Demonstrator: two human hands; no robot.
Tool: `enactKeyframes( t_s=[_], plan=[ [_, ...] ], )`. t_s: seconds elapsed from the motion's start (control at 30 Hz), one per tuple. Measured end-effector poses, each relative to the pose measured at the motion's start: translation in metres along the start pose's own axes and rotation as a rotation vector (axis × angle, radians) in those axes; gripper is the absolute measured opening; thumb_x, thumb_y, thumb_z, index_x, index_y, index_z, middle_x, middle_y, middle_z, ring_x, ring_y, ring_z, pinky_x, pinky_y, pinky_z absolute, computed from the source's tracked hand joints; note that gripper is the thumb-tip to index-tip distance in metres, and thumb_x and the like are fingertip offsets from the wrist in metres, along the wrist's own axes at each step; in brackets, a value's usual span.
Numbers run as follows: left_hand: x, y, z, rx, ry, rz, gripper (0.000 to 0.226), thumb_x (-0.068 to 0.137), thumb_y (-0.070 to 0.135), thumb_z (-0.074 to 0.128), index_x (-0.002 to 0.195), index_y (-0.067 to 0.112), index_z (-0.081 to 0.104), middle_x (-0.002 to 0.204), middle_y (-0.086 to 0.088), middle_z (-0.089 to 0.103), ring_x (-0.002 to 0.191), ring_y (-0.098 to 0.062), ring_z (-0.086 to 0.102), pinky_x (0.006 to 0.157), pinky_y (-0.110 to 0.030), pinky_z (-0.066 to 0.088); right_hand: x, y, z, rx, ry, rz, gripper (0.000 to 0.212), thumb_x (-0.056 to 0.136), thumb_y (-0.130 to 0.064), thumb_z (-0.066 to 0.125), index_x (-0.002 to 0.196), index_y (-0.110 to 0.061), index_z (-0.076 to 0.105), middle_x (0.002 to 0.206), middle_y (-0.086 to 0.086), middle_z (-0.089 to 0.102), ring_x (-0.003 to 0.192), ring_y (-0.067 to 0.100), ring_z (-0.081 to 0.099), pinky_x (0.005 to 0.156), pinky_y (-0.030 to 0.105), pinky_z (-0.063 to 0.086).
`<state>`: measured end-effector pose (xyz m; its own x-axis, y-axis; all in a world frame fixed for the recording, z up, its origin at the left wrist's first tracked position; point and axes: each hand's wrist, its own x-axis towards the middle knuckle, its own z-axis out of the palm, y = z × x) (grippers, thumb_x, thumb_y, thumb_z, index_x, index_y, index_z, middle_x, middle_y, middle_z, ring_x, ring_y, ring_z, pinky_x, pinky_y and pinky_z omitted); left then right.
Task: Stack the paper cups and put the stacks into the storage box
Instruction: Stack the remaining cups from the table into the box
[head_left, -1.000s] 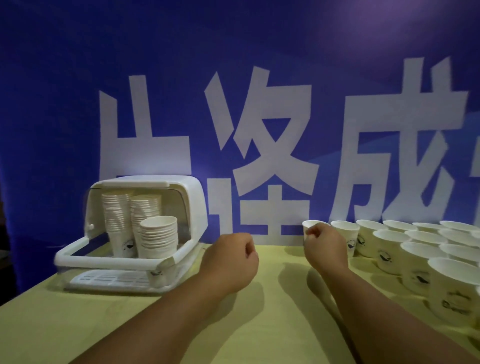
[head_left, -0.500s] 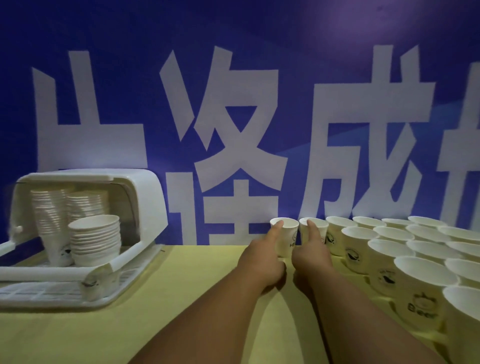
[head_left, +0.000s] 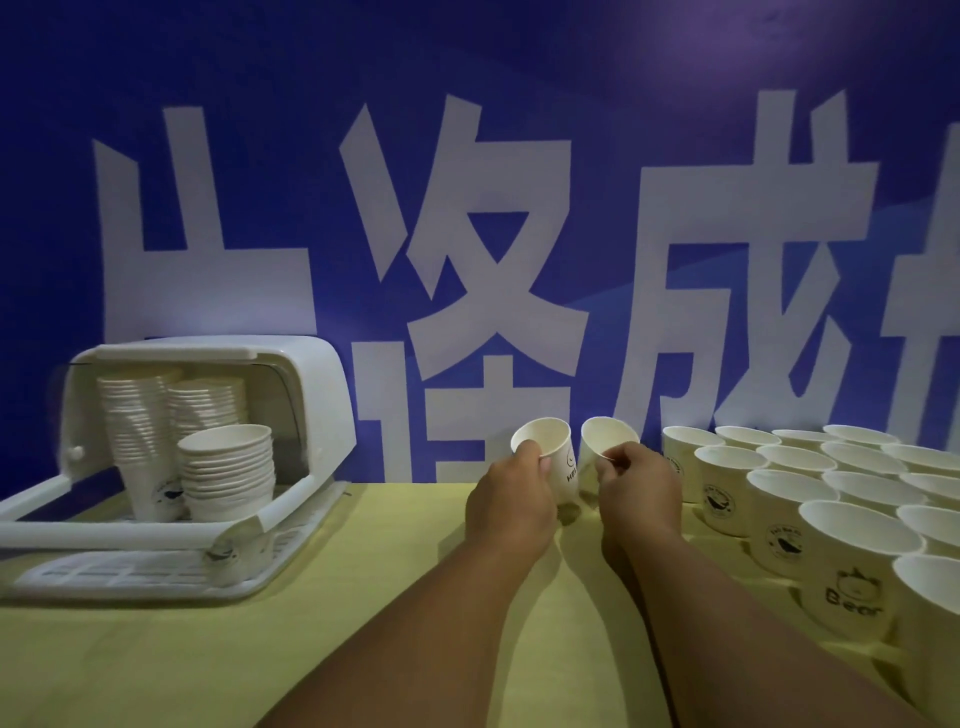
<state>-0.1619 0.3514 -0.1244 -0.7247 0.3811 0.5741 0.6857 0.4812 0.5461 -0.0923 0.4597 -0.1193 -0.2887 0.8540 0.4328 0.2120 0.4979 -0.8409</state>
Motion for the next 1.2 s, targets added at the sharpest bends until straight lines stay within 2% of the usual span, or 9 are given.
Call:
enactKeyframes(
  t_s=[0.27, 0.4, 0.5, 0.67, 0.73, 0.83, 1.0, 1.1, 1.2],
  plan=[
    [-0.004, -0.014, -0.049, 0.1, 0.081, -0.01, 0.036, 0.107, 0.046, 0.036, 0.131, 0.026, 0.054, 0.122, 0.001, 0.067, 0.101, -0.017, 0.067, 0.082, -0.034, 0.058, -0.006, -0.027, 0.004, 0.029, -0.117, -0.155, 0.006, 0.095, -0.026, 0.063, 0.099, -0.023, 0.065, 0.099, 0.0, 0.066, 0.089, 0.018, 0.061, 0.074, 0.028, 0.048],
    [-0.014, -0.035, -0.09, 0.163, 0.093, 0.108, 0.023, 0.106, 0.046, 0.04, 0.114, 0.029, 0.053, 0.112, 0.004, 0.067, 0.086, -0.011, 0.059, 0.072, -0.027, 0.054, -0.009, -0.053, 0.005, -0.026, -0.15, -0.261, 0.02, 0.095, -0.028, 0.062, 0.111, -0.019, 0.068, 0.107, 0.001, 0.058, 0.096, 0.02, 0.058, 0.082, 0.037, 0.054],
    [-0.024, -0.052, -0.127, 0.165, 0.108, 0.172, 0.013, 0.106, 0.046, 0.041, 0.102, 0.034, 0.044, 0.106, 0.008, 0.065, 0.081, -0.01, 0.059, 0.069, -0.025, 0.053, -0.02, -0.077, 0.01, -0.036, -0.148, -0.322, 0.021, 0.092, -0.027, 0.066, 0.113, -0.022, 0.066, 0.111, -0.006, 0.045, 0.101, 0.016, 0.052, 0.081, 0.028, 0.045],
    [-0.04, -0.075, -0.189, 0.261, 0.217, 0.349, 0.014, 0.106, 0.04, 0.04, 0.093, 0.037, 0.036, 0.084, 0.016, 0.048, 0.055, -0.004, 0.039, 0.051, -0.016, 0.02, -0.054, -0.117, 0.019, -0.026, -0.241, -0.518, 0.018, 0.091, -0.024, 0.068, 0.108, -0.021, 0.069, 0.113, -0.008, 0.049, 0.103, 0.013, 0.051, 0.086, 0.024, 0.046],
    [-0.045, -0.083, -0.208, 0.241, 0.268, 0.387, 0.016, 0.105, 0.039, 0.038, 0.091, 0.033, 0.042, 0.08, 0.012, 0.054, 0.058, -0.01, 0.046, 0.048, -0.022, 0.033, -0.066, -0.132, 0.019, 0.004, -0.26, -0.556, 0.019, 0.091, -0.024, 0.067, 0.109, -0.019, 0.07, 0.111, -0.006, 0.055, 0.101, 0.014, 0.054, 0.086, 0.027, 0.049],
    [-0.043, -0.102, -0.231, 0.174, 0.395, 0.352, 0.028, 0.105, 0.039, 0.038, 0.098, 0.021, 0.058, 0.082, 0.002, 0.064, 0.067, -0.025, 0.058, 0.054, -0.037, 0.052, -0.081, -0.149, 0.017, 0.074, -0.257, -0.598, 0.02, 0.093, -0.024, 0.065, 0.112, -0.018, 0.069, 0.108, -0.003, 0.057, 0.096, 0.014, 0.056, 0.079, 0.021, 0.051],
    [-0.029, -0.13, -0.259, 0.151, 0.545, 0.264, 0.038, 0.105, 0.039, 0.035, 0.105, 0.012, 0.063, 0.088, -0.003, 0.065, 0.071, -0.022, 0.055, 0.057, -0.026, 0.038, -0.096, -0.169, 0.017, 0.142, -0.25, -0.64, 0.016, 0.096, -0.028, 0.06, 0.108, -0.021, 0.067, 0.105, -0.005, 0.057, 0.089, 0.008, 0.054, 0.066, 0.01, 0.039],
    [-0.025, -0.14, -0.266, 0.193, 0.543, 0.193, 0.04, 0.102, 0.041, 0.033, 0.105, 0.014, 0.061, 0.089, 0.003, 0.06, 0.073, -0.02, 0.052, 0.055, -0.019, 0.028, -0.101, -0.184, 0.024, 0.199, -0.247, -0.62, 0.017, 0.097, -0.03, 0.058, 0.108, -0.021, 0.067, 0.106, -0.004, 0.058, 0.088, 0.006, 0.055, 0.066, 0.011, 0.04],
    [-0.021, -0.15, -0.27, 0.231, 0.476, 0.117, 0.024, 0.105, 0.037, 0.037, 0.097, 0.02, 0.053, 0.088, 0.004, 0.06, 0.073, -0.021, 0.051, 0.054, -0.025, 0.028, -0.105, -0.204, 0.036, 0.202, -0.298, -0.59, 0.02, 0.097, -0.03, 0.058, 0.11, -0.02, 0.069, 0.103, -0.003, 0.062, 0.087, 0.01, 0.058, 0.065, 0.014, 0.043]
  ],
)
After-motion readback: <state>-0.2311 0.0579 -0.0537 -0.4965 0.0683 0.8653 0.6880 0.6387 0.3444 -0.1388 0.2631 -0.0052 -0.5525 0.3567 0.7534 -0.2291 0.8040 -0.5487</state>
